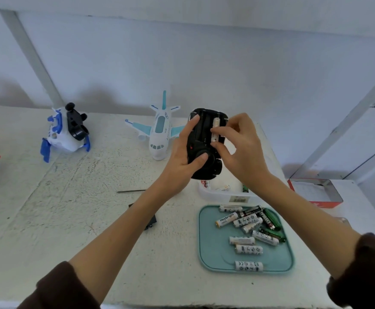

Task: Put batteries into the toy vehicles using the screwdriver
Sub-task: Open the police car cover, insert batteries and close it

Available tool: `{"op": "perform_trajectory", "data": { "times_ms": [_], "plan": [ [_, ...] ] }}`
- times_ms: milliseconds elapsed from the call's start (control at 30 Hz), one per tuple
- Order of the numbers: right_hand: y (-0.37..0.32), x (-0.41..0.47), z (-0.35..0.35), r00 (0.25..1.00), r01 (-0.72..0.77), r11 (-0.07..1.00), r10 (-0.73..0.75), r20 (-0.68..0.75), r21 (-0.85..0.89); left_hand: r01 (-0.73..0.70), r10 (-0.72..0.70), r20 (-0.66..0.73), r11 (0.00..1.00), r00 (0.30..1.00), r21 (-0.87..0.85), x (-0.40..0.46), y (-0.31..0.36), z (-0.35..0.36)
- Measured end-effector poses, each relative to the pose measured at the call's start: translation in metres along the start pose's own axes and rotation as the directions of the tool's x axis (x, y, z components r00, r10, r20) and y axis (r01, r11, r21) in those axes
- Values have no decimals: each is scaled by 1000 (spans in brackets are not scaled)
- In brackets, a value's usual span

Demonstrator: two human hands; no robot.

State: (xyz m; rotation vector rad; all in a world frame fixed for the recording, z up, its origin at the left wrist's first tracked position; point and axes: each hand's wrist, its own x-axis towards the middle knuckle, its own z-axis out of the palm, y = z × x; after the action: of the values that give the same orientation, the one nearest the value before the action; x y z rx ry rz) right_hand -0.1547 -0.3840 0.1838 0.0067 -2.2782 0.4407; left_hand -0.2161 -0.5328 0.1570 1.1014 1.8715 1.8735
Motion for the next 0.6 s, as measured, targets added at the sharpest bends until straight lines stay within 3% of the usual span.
{"op": "perform_trajectory", "data": {
  "times_ms": [100,267,400,500,600],
  "plan": [
    [5,1,0,998,-43,998,41,-47,-39,18,-19,-30,999,999,-33,-1,0,4],
    [6,0,-3,991,-133,962,124,52,237,17,-21,-27,988,999,-156,-2,3,9],
    [-1,5,-8,951,-309,827,269,153,468,18,-17,6,971,1000,-236,-3,10,13],
    [-3,8,-9,934,-350,722,318,163,596,13,-14,-2,970,1000,-244,-2,13,15],
    [-2,8,-9,930,-348,689,340,140,636,1,1,7,974,1000,-227,-3,12,16]
  ]
}}
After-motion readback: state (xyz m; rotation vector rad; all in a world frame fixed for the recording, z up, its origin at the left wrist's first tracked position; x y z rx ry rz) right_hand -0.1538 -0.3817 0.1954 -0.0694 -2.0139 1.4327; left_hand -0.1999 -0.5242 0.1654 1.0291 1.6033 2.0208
